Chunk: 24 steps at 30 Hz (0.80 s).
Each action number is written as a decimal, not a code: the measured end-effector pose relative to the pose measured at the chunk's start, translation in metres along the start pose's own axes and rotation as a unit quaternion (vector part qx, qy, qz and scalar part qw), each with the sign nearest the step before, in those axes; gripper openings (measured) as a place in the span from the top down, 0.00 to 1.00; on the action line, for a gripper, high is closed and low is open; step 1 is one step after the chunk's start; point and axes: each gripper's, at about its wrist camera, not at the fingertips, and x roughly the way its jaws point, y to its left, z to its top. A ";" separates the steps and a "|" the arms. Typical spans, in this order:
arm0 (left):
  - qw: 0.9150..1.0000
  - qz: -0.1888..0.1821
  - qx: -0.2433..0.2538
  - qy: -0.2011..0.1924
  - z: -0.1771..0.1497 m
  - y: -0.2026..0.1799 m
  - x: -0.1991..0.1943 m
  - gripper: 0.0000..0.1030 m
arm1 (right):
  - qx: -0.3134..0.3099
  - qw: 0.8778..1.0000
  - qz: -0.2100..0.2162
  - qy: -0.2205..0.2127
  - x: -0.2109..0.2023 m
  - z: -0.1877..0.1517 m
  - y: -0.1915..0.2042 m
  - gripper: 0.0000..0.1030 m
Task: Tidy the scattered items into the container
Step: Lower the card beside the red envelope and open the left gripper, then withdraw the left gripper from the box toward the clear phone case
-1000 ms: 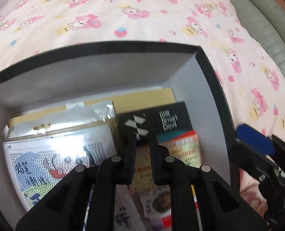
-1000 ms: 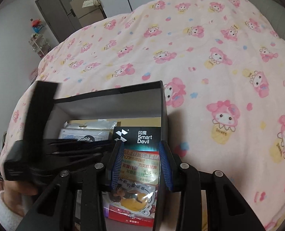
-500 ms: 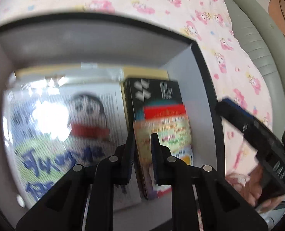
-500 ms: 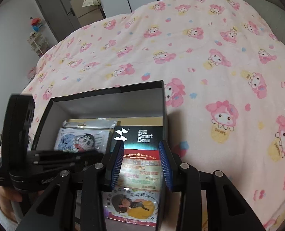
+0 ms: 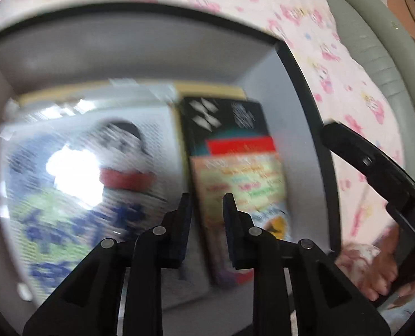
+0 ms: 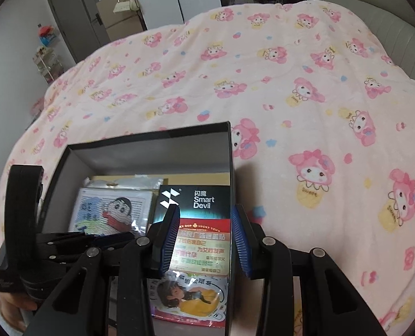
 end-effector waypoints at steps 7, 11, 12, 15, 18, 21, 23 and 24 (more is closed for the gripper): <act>0.999 0.026 0.016 -0.017 0.004 -0.002 -0.016 0.78 | 0.001 1.000 -0.012 -0.002 -0.002 -0.002 -0.002 0.67; 0.995 0.064 0.036 -0.066 -0.002 -0.008 -0.045 0.73 | -0.007 1.000 -0.012 -0.011 -0.012 -0.002 0.006 0.64; 0.994 0.068 0.038 -0.078 -0.002 -0.009 -0.052 0.68 | -0.008 1.000 -0.008 -0.016 -0.015 -0.002 0.009 0.60; 0.989 0.085 0.043 -0.115 -0.004 -0.009 -0.077 0.60 | -0.001 1.000 -0.010 -0.027 -0.023 -0.008 0.014 0.57; 0.982 0.110 0.046 -0.143 -0.010 -0.030 -0.063 0.56 | 0.006 1.000 -0.005 -0.025 -0.026 -0.013 0.018 0.57; 0.982 0.107 0.045 -0.149 -0.017 -0.031 -0.069 0.56 | -0.003 0.999 -0.013 -0.032 -0.032 -0.016 0.026 0.57; 0.982 0.106 0.045 -0.151 -0.018 -0.034 -0.068 0.57 | -0.007 0.999 -0.009 -0.035 -0.036 -0.018 0.031 0.57; 0.980 0.112 0.045 -0.156 -0.021 -0.035 -0.071 0.57 | -0.009 0.999 -0.005 -0.036 -0.039 -0.019 0.035 0.57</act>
